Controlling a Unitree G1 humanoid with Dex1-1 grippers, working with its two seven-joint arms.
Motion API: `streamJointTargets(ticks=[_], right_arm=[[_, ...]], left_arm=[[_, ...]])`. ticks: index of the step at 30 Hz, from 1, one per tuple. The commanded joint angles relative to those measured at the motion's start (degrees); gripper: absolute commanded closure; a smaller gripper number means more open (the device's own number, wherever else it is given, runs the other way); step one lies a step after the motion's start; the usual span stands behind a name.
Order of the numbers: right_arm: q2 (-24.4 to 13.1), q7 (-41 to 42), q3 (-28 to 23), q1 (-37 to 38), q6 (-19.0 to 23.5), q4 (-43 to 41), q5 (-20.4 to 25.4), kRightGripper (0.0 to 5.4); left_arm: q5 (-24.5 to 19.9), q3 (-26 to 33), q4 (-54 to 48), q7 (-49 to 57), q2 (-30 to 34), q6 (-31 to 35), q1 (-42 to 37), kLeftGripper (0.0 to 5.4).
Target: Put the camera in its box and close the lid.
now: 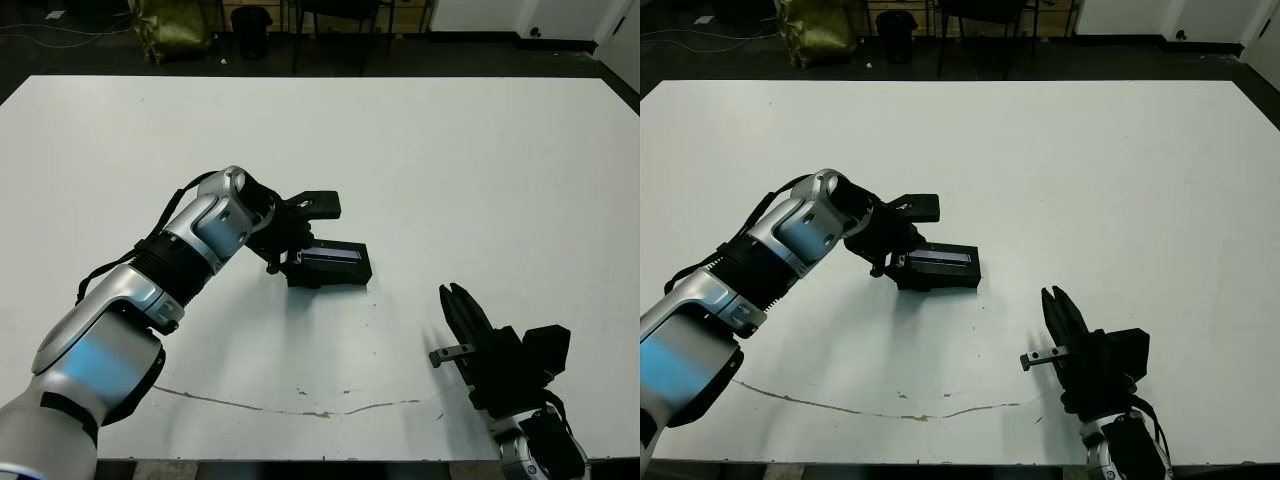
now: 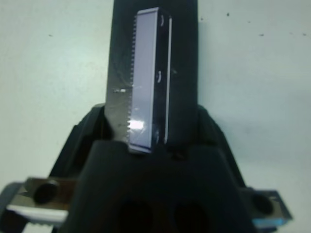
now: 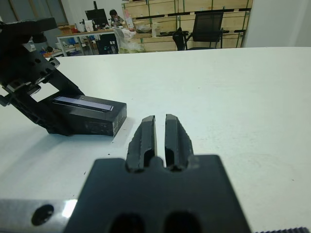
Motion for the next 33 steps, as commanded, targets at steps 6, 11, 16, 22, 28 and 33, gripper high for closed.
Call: streamJointTargets(ticks=[6,11,16,22,28,33], right_arm=[[-0.6,0.0,-0.7,3.9,0.8,0.2,-0.2,5.40],[-0.2,-0.1,-1.0,4.1,1.3,-0.3,0.5,5.40],[-0.5,-0.2,-1.0,4.3,1.2,-0.7,-0.2,5.40],[-0.4,-0.3,-1.1,4.3,1.4,-0.8,0.0,5.40],[-0.2,-1.2,-0.9,4.7,2.3,-2.0,-0.6,5.40],[-0.1,-1.0,-1.1,4.7,2.6,-2.2,0.3,5.40]], left_arm=[[0.5,0.2,2.1,-0.6,2.8,-1.8,3.5,2.76],[0.7,0.6,1.0,0.0,3.1,-0.8,5.1,2.76],[1.1,0.0,0.7,-0.5,3.0,0.8,5.8,2.77],[2.7,-2.6,1.4,-1.5,4.3,-7.0,6.2,2.16],[4.5,-4.2,2.0,-0.7,5.6,-12.7,6.6,0.72],[6.3,-4.6,2.8,1.4,6.6,-18.8,6.8,0.02]])
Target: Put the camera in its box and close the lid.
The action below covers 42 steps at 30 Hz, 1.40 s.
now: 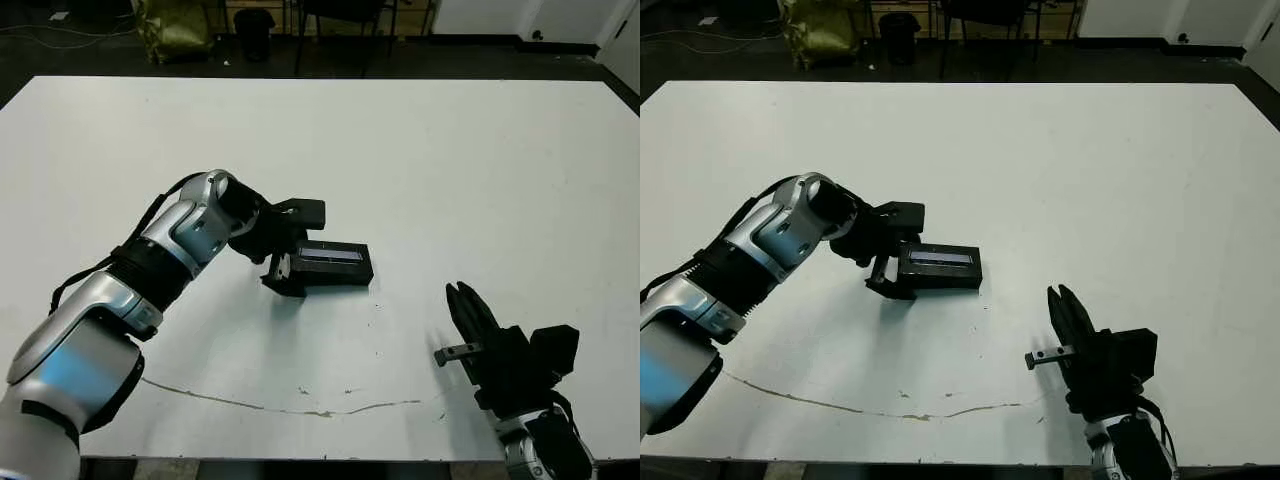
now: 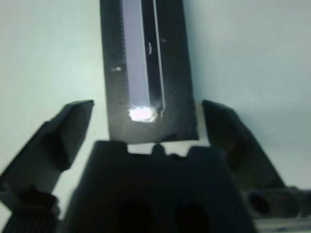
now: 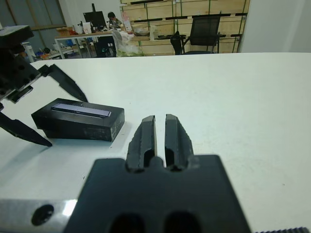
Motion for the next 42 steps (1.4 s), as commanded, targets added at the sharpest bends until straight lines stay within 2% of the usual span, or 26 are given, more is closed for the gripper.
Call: streamJointTargets(ticks=[1,10,13,20,27,35,39,42], right_arm=[[-0.1,-0.3,-0.3,4.2,1.3,0.1,0.4,5.40],[-0.3,0.2,-0.5,3.9,0.5,0.7,0.3,5.40],[-0.3,0.1,-0.5,4.0,0.9,0.3,0.5,5.40],[-0.6,0.4,-0.7,3.7,0.5,0.6,0.3,5.40],[-0.6,1.2,-1.0,3.3,0.0,1.3,0.9,5.40],[-0.4,1.2,-1.3,3.5,0.7,0.8,1.3,5.40],[-0.4,1.1,-1.4,3.5,0.6,1.0,1.1,5.40],[-0.6,1.0,-1.5,3.6,0.9,0.8,1.2,5.40]], left_arm=[[4.3,-3.2,3.3,0.7,1.8,-1.4,4.6,0.02],[5.6,-3.6,5.0,1.8,2.0,-2.1,4.3,0.02],[6.1,-3.4,4.6,2.2,2.2,0.5,4.6,0.02],[7.2,-3.3,3.7,2.5,5.9,-1.4,5.9,0.02],[5.4,-1.0,3.1,1.2,10.0,-0.6,7.6,0.02],[3.5,0.7,3.3,-2.8,10.9,-2.1,8.8,0.02],[2.6,1.6,3.5,-4.8,10.1,3.0,9.3,0.02],[2.5,1.9,2.2,-4.0,10.8,2.3,10.6,0.02]])
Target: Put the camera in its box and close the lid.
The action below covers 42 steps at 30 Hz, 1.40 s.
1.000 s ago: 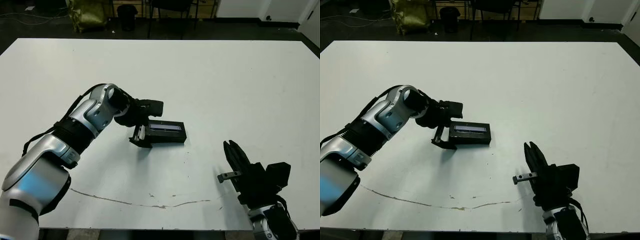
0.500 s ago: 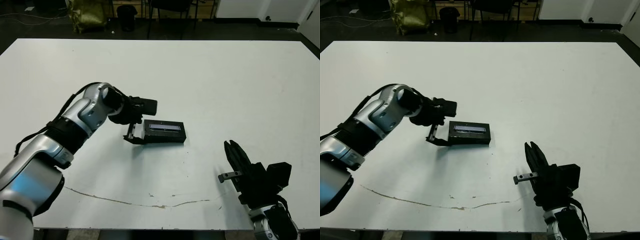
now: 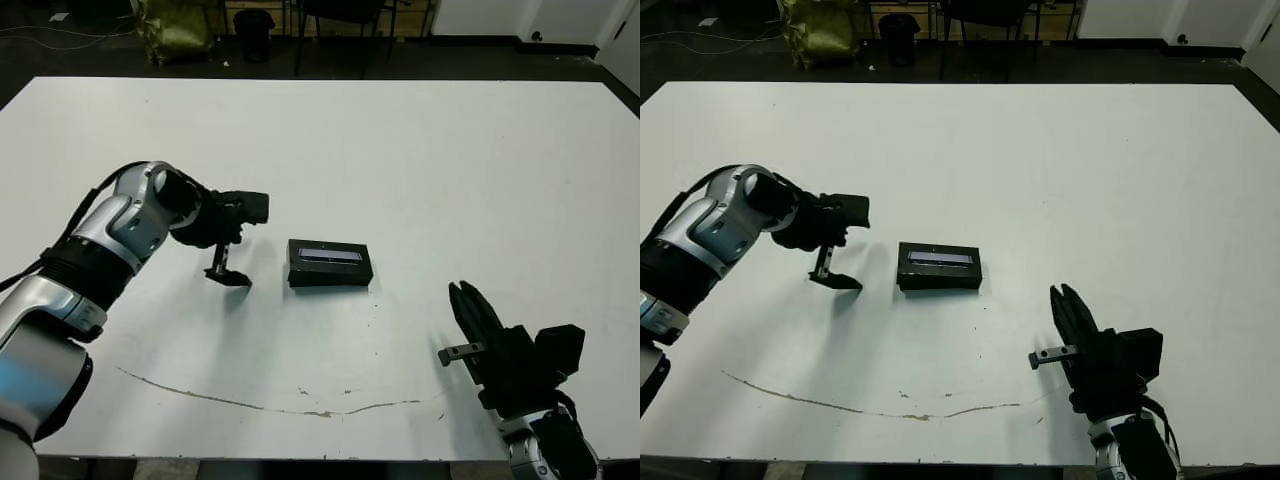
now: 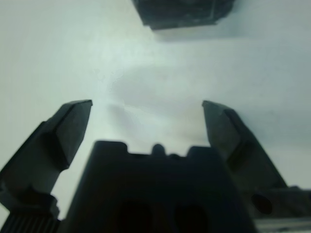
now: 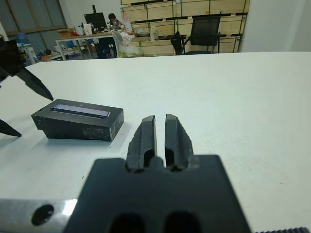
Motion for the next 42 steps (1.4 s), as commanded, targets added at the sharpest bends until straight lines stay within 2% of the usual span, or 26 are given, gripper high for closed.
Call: streamJointTargets(ticks=[1,4,8,10,13,16,25,29,34,42], right_arm=[[-0.6,0.2,-0.5,3.7,0.6,0.6,0.2,5.40],[-0.6,1.0,-0.8,3.6,-0.5,1.3,0.6,5.40],[-0.5,1.1,-1.0,3.5,-1.1,1.8,0.2,5.40],[-0.5,1.4,-1.0,3.3,-1.5,2.2,0.1,5.40],[-0.2,1.5,-0.9,3.3,-1.4,2.4,0.9,5.40],[0.0,1.1,-0.6,3.6,-0.7,1.9,0.8,5.40],[-0.1,1.4,-0.4,3.6,-2.4,2.7,0.7,5.40],[-0.1,0.8,-0.2,3.9,-1.2,2.0,0.6,5.40],[0.2,0.0,0.4,4.3,-1.1,1.4,-0.1,5.40],[0.1,-0.1,0.6,4.1,-1.2,1.7,0.4,5.40]], left_arm=[[1.4,-1.8,0.4,0.1,1.1,1.2,7.9,0.02],[-0.3,2.3,-4.1,3.6,2.1,4.1,10.5,0.02],[-4.6,16.3,-17.9,19.3,-0.6,15.3,18.6,0.30],[-6.8,22.3,-23.8,26.7,-3.8,19.9,21.5,0.68],[-10.8,29.4,-31.2,36.3,-9.7,22.9,23.9,1.46],[-15.1,33.3,-38.0,42.6,-14.7,25.8,25.1,2.22],[-19.5,31.5,-49.5,52.3,-20.9,31.0,25.9,4.47],[-22.4,30.4,-52.0,55.4,-24.7,35.6,25.3,5.39],[-23.6,26.6,-53.0,59.0,-27.9,38.6,26.0,5.39],[-22.3,19.3,-51.2,62.3,-29.7,34.0,31.0,5.39]])
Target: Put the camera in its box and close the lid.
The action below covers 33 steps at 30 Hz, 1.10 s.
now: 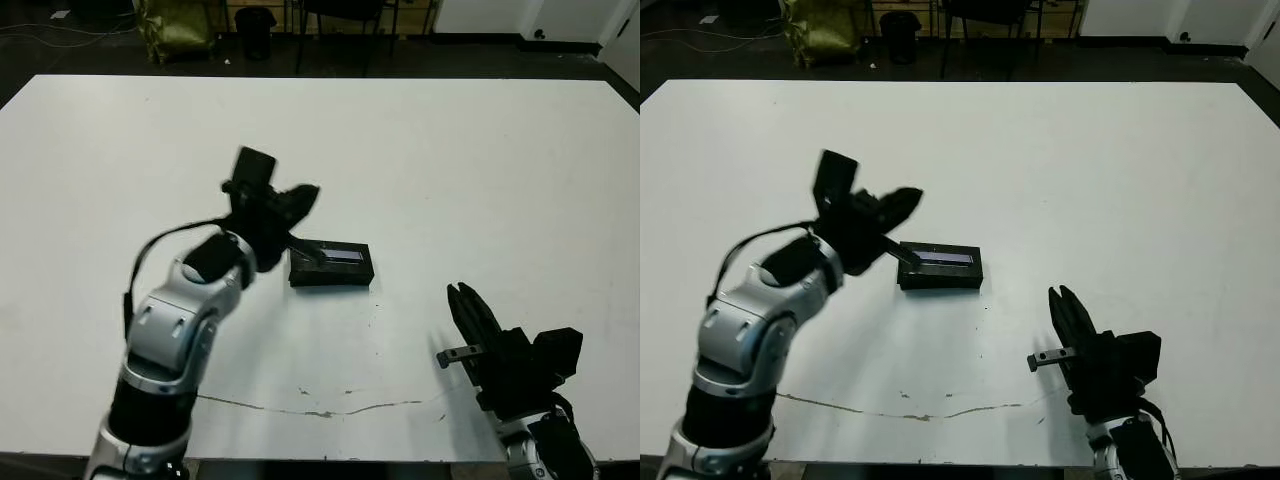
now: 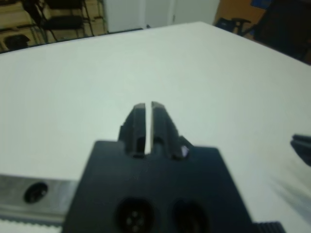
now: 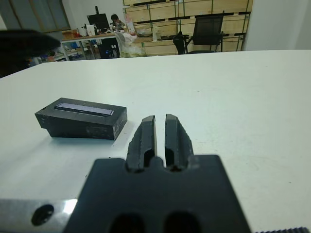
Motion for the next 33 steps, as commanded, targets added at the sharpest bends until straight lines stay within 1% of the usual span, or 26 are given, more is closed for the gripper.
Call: streamJointTargets(ticks=[1,6,12,18,22,25,29,33], right_arm=[[0.0,-0.4,-0.2,3.8,1.0,0.4,0.2,5.40],[0.0,0.2,-0.4,3.6,0.8,0.8,1.2,5.40],[-0.6,-0.8,-0.3,4.0,1.9,-0.6,0.2,5.40],[-0.8,-0.8,-0.6,3.8,2.8,-1.0,0.3,5.40],[-0.6,-0.4,-0.9,3.6,3.0,-0.8,1.0,5.40],[-0.7,-0.3,-0.9,3.5,2.4,-0.5,0.6,5.40],[-0.6,-0.1,-1.0,3.7,1.8,-0.2,0.6,5.40],[-0.6,0.6,-1.2,3.8,1.2,0.1,1.1,5.40]], left_arm=[[0.7,-2.2,2.2,1.5,-0.8,-1.6,3.3,5.39],[2.1,-5.0,4.3,2.7,-1.0,-5.7,6.2,5.39],[4.9,-7.1,6.6,3.5,0.5,-9.2,7.8,5.39],[6.3,-5.9,10.5,3.5,0.9,-12.3,8.5,5.39],[6.7,-4.8,12.1,3.6,1.0,-13.0,9.1,5.39],[6.8,-4.3,12.4,3.9,0.8,-12.9,9.9,5.39],[6.6,-3.7,13.2,3.4,0.8,-15.1,11.4,5.39],[6.7,-3.2,13.9,3.6,0.8,-15.8,12.6,5.39]])
